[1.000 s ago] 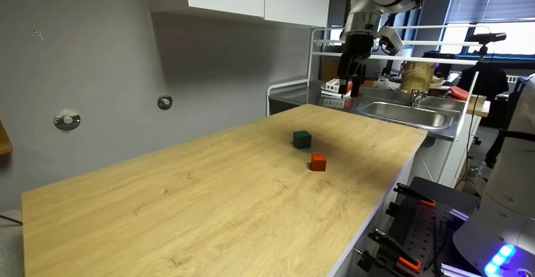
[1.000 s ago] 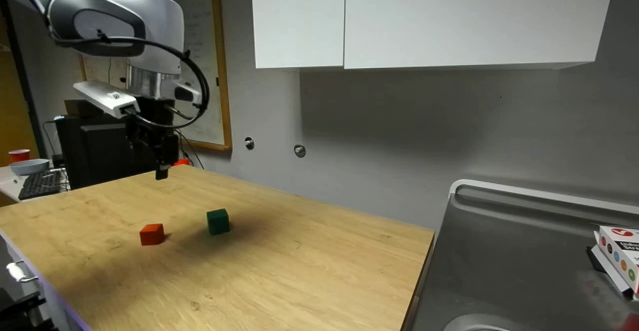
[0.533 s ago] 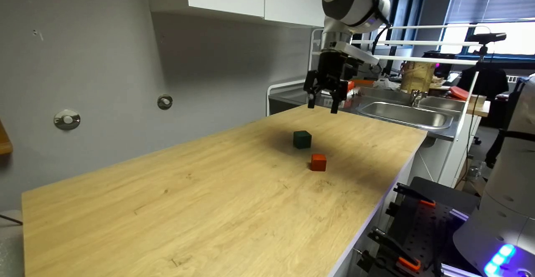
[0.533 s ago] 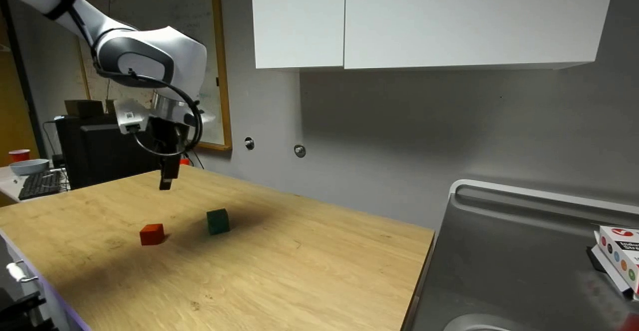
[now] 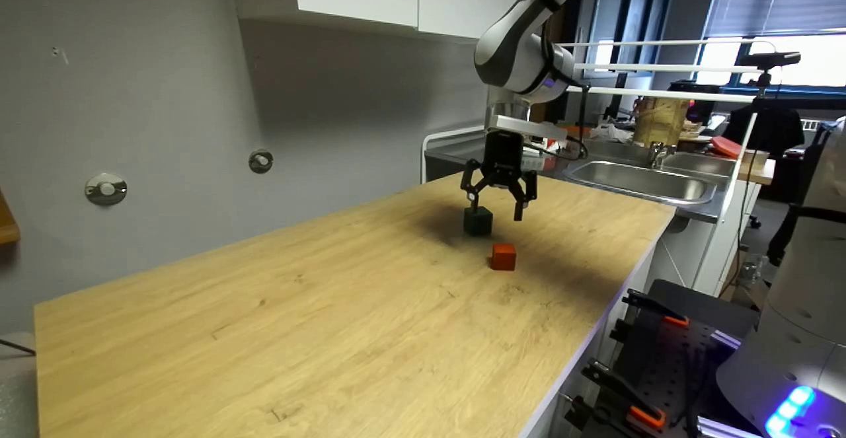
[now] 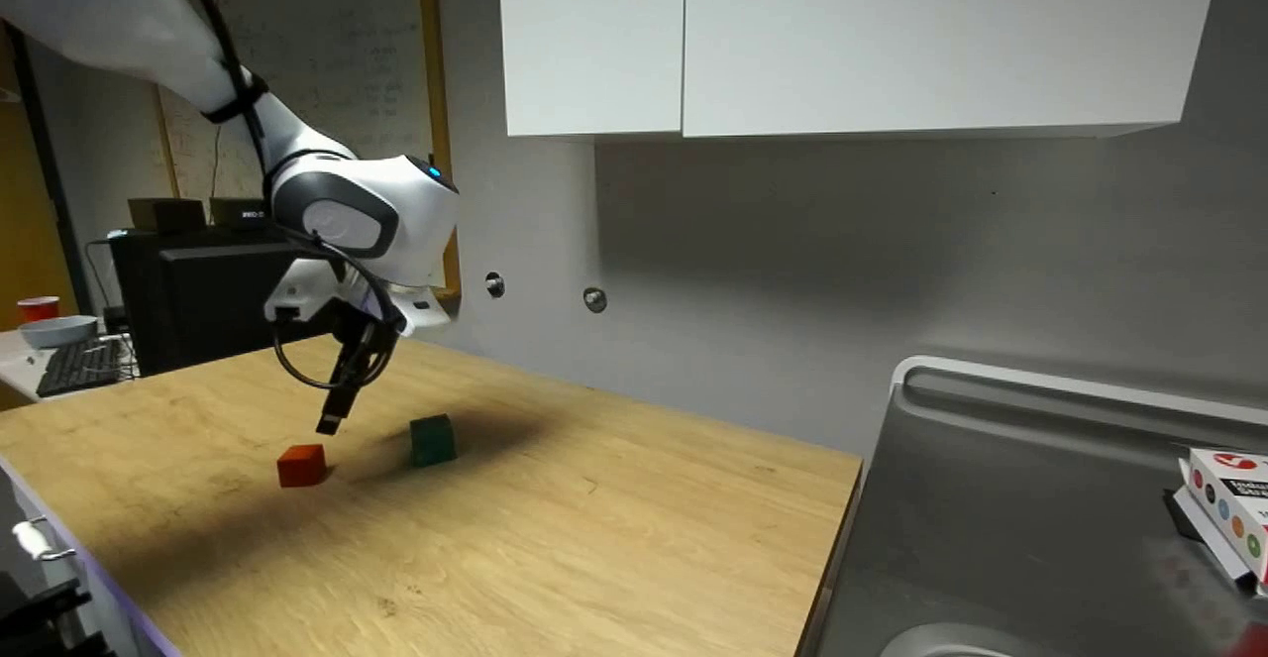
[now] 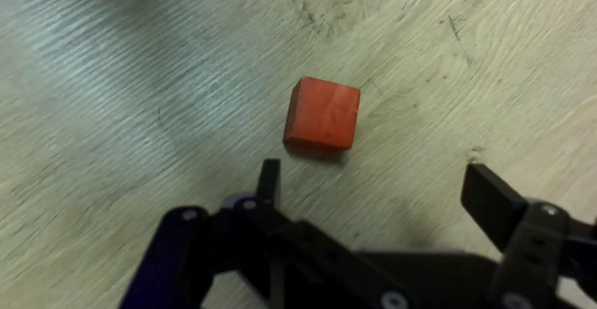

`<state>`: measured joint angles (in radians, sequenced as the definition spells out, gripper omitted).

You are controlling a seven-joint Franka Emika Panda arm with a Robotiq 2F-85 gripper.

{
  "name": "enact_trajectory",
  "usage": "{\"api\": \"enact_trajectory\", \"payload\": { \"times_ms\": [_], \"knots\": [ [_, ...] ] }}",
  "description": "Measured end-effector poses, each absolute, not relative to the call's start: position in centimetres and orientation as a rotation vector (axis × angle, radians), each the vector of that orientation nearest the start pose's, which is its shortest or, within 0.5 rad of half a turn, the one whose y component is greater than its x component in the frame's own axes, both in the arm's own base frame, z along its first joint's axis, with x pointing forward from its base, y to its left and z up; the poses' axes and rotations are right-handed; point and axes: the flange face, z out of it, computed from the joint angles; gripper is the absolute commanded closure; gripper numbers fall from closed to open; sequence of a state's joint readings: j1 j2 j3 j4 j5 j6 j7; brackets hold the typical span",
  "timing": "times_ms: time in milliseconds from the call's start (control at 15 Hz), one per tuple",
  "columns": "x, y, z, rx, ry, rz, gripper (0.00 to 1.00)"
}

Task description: Put the orange block on the green block

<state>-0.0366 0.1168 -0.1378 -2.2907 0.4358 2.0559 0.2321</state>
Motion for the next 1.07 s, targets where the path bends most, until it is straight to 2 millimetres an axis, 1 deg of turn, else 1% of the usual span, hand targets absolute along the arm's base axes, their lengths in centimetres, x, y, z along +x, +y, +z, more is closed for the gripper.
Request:
{"api": "enact_trajectory", "payload": {
  "times_ms": [200, 400, 467, 533, 800, 867, 1000, 1067],
  "knots": [
    [48.9, -5.6, 25.1, -2.571, 1.037, 0.590, 0.00],
    [49.0, -4.9, 23.0, -2.542, 1.135, 0.675, 0.00],
    [48.9, -4.8, 22.4, -2.530, 1.166, 0.709, 0.25],
    [48.8, -4.7, 21.7, -2.519, 1.194, 0.740, 0.25],
    [48.6, -4.5, 19.8, -2.487, 1.276, 0.822, 0.57],
    [48.7, -4.4, 19.7, -2.480, 1.286, 0.826, 0.63],
    [49.2, -4.2, 20.0, -2.475, 1.301, 0.821, 0.80],
    [49.4, -4.1, 20.2, -2.474, 1.307, 0.817, 0.82]
  ]
}}
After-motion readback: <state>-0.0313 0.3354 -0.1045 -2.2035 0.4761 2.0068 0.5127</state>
